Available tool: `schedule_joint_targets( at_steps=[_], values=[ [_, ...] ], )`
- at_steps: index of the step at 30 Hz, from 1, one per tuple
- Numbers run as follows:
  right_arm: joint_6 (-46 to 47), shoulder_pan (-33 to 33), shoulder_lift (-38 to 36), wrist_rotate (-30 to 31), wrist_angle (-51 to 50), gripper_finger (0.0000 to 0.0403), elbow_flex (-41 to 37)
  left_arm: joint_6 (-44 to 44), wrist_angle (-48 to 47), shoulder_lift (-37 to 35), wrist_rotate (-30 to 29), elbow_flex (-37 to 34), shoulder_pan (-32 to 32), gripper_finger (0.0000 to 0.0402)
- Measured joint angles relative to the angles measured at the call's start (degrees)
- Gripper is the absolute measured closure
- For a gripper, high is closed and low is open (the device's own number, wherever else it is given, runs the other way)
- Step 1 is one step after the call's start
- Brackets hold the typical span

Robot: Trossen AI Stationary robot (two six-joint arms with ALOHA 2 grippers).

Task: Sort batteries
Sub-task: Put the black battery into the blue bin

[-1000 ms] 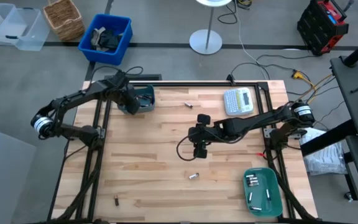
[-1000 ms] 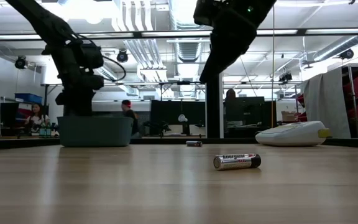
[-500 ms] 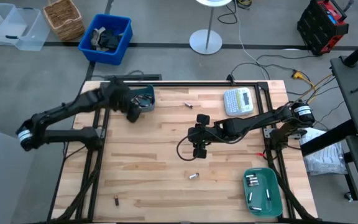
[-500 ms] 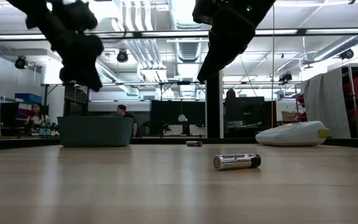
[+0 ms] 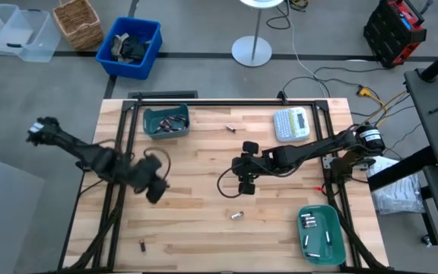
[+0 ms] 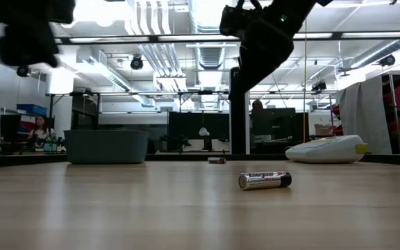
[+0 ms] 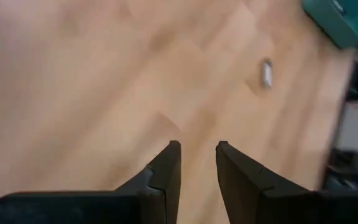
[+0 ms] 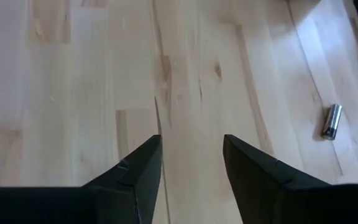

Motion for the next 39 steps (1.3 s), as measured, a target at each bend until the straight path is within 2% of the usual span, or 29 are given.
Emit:
schedule_joint_targets(
  at_steps=[4, 9, 12, 17, 20, 23, 27, 39],
  values=[
    [0.7, 0.0, 0.0, -0.2, 0.0, 0.0232, -0.9, -16.0, -1.5, 2.8, 2.5, 0.0, -10.5, 0.0320],
    [0.9, 0.0, 0.0, -0.2, 0.1, 0.0222, -1.0, -36.5, -4.2, 8.4, 16.4, 0.0, -19.9, 0.0320],
    [1.0, 0.0, 0.0, -0.2, 0.1, 0.0218, -1.0, -45.0, -4.2, 12.1, 21.6, 0.0, -24.8, 0.0320],
    [1.1, 0.0, 0.0, -0.2, 0.2, 0.0220, -1.0, -59.2, -3.8, 17.1, 24.4, 0.0, -29.3, 0.0320],
    [1.1, 0.0, 0.0, -0.2, 0.3, 0.0224, -1.0, -68.5, -0.2, 19.9, 25.3, 0.0, -30.9, 0.0317],
    [1.0, 0.0, 0.0, -0.2, 0.3, 0.0225, -1.0, -71.6, 4.0, 22.8, 25.5, 0.6, -32.0, 0.0313],
    [0.5, 0.0, 0.0, -0.2, 0.3, 0.0219, -1.0, -72.6, 2.4, 28.1, 25.0, 4.6, -32.4, 0.0300],
    [-3.2, 0.0, 0.0, -0.3, 0.1, 0.0214, 0.9, -72.6, -13.4, 42.8, 24.1, 20.3, -33.8, 0.0229]
  ],
)
